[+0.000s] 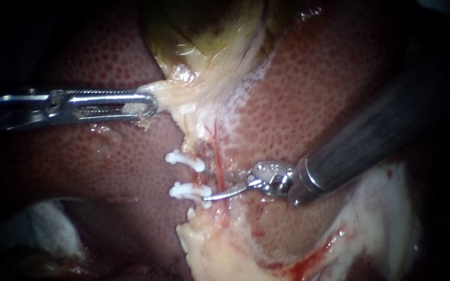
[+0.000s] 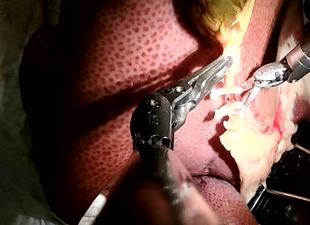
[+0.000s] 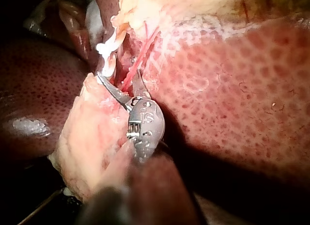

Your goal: Go to the cutting position left tube

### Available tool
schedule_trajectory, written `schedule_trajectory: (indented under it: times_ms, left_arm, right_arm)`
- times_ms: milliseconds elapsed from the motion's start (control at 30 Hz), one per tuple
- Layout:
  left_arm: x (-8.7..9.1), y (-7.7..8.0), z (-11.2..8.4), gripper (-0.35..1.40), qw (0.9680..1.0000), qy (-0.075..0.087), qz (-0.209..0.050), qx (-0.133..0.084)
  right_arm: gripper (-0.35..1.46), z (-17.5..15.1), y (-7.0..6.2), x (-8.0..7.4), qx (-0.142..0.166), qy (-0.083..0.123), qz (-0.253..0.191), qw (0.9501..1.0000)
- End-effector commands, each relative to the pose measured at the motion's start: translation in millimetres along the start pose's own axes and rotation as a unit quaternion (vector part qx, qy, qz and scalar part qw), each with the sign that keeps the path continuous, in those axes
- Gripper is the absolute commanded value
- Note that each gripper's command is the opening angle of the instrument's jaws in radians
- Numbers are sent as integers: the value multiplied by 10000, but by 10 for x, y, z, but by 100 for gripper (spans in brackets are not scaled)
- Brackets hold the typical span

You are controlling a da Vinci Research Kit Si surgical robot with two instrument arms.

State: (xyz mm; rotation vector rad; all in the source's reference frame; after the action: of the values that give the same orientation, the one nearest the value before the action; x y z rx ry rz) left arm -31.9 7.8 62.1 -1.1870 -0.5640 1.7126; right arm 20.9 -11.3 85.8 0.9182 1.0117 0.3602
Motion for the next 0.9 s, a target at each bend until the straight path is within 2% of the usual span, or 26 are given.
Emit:
schedule_trajectory:
  times_ms: [33,600,733,900]
  left_arm:
    - [0,0,0,-35,10000,1,0,-2]
    - [0,0,0,-35,10000,0,1,-2]
    - [0,0,-1,-35,10000,0,1,-3]
    - [0,0,-1,-35,10000,0,1,-3]
  right_arm:
    - [143,0,0,0,-1,-1,-2,10000]
    - [143,-5,-1,-1,10,-2,0,10000]
    - [143,-19,-3,2,-25,20,14,10000]
    - [143,-52,-8,11,-125,82,69,9999]
